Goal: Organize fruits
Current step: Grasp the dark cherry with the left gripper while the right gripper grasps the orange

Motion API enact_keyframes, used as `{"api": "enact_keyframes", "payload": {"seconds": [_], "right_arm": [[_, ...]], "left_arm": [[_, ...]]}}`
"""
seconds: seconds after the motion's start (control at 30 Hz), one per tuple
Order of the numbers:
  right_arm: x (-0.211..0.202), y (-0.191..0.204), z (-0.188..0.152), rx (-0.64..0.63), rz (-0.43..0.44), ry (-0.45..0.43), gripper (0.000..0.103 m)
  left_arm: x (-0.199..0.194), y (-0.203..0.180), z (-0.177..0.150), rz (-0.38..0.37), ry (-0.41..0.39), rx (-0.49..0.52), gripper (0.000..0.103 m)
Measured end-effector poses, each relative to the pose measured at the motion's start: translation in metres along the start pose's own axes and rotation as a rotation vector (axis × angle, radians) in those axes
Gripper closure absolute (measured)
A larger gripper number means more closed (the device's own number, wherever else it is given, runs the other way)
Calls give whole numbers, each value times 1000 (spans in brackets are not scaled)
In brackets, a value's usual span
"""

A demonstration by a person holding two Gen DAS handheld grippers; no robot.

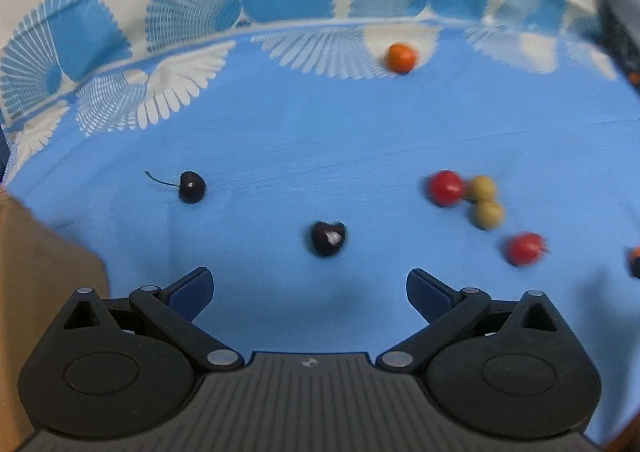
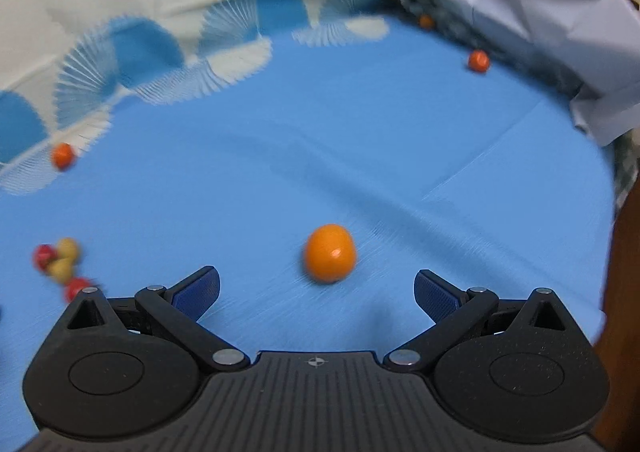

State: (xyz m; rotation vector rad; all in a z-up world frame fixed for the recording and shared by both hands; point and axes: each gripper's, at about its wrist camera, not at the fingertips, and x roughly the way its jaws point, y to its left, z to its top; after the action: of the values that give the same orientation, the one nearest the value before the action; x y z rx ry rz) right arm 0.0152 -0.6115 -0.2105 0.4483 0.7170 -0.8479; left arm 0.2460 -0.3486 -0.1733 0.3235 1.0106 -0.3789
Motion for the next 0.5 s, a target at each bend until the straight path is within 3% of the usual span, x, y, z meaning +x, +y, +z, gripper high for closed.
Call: {"api": "enact_keyframes", "payload": {"seconds": [0.13,0.23,0.3,0.5], "right_arm": [[38,1,0,-2,-7,35,1],[45,8,-9,-34,-35,-56,1],[46,9,-13,-29,-42,-78,1],[48,8,-11,-30,-39,-76,1]], "left_arm": [[40,0,11,21,25,-7,0],[64,-1,13,37,79,19,0],[65,3,13,12,53,-14,0],[70,6,19,4,94,-46,0]]}}
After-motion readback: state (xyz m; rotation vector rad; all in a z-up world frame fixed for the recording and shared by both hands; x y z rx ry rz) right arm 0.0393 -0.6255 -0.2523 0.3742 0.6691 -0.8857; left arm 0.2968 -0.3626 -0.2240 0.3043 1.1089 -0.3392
